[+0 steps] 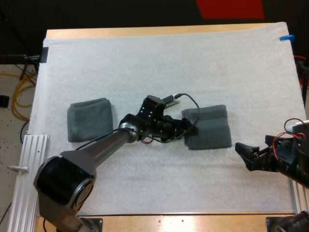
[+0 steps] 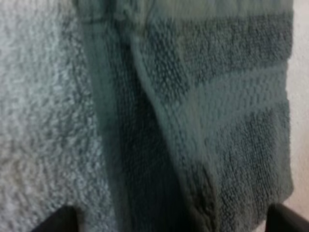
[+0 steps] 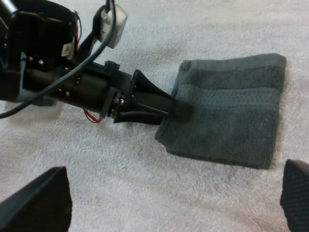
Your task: Pick towel from pile fold and stack
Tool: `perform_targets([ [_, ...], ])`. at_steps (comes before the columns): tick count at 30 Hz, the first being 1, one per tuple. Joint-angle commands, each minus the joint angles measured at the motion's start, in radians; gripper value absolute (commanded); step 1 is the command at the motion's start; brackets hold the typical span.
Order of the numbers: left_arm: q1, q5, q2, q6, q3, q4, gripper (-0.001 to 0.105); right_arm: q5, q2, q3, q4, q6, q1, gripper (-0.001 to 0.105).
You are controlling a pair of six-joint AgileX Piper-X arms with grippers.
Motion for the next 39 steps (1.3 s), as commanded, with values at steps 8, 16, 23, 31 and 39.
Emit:
perform_targets([
  [8, -0.081, -0.053, 0.052, -0.046, -0.113, 0.098, 0.073, 0.004, -0.002, -0.008, 0.001, -0.012, 0.0, 0.085],
  [16, -0.09, -0.042, 0.081, -0.044, -0.165, 0.146, 0.038, 0.004, -0.002, -0.008, 0.001, -0.012, 0.0, 0.085],
  [23, -0.09, -0.045, 0.081, -0.01, -0.165, 0.144, 0.0, 0.004, -0.002, -0.008, 0.001, -0.012, 0.0, 0.085],
  [31, -0.051, -0.112, 0.005, 0.218, -0.219, 0.346, 0.0, 0.004, -0.002, -0.008, 0.0, -0.012, 0.0, 0.085],
  [39, 0.133, -0.241, -0.123, 0.489, -0.292, 0.68, 0.0, 0.004, -0.002, -0.008, -0.007, -0.012, 0.0, 0.085],
])
